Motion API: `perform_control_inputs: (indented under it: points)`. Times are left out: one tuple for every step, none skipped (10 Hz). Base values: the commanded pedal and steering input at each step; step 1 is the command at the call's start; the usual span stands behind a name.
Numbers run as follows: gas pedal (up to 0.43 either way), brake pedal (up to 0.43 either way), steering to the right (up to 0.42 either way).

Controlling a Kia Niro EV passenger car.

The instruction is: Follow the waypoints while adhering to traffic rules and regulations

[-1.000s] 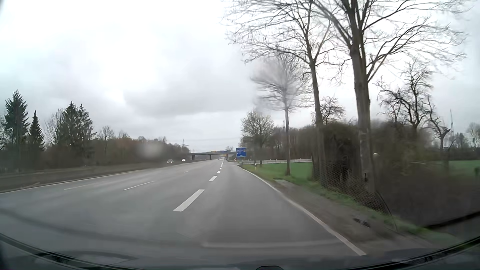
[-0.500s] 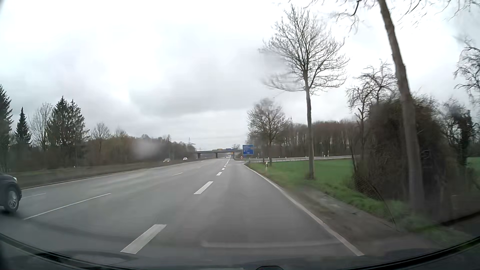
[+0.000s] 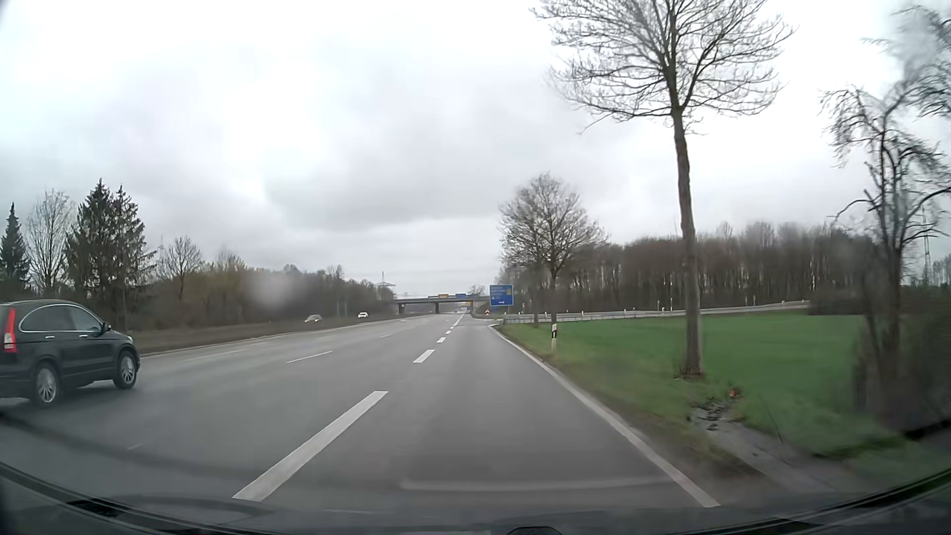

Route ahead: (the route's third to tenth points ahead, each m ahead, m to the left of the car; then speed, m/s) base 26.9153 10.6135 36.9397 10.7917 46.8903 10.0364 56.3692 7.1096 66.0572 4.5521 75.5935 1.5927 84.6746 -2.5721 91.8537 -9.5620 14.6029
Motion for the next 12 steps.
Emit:
perform_control_inputs:
  points:
    - [0.000,0.000,-0.015]
    - [0.000,0.000,-0.015]
    - [0.000,0.000,-0.015]
    - [0.000,0.000,-0.015]
    - [0.000,0.000,-0.015]
    - [0.000,0.000,-0.014]
    - [0.000,0.000,-0.013]
    - [0.000,0.000,-0.012]
    - [0.000,0.000,-0.011]
    - [0.000,0.000,-0.009]
    - [0.000,0.000,-0.007]
    - [0.000,0.000,-0.005]
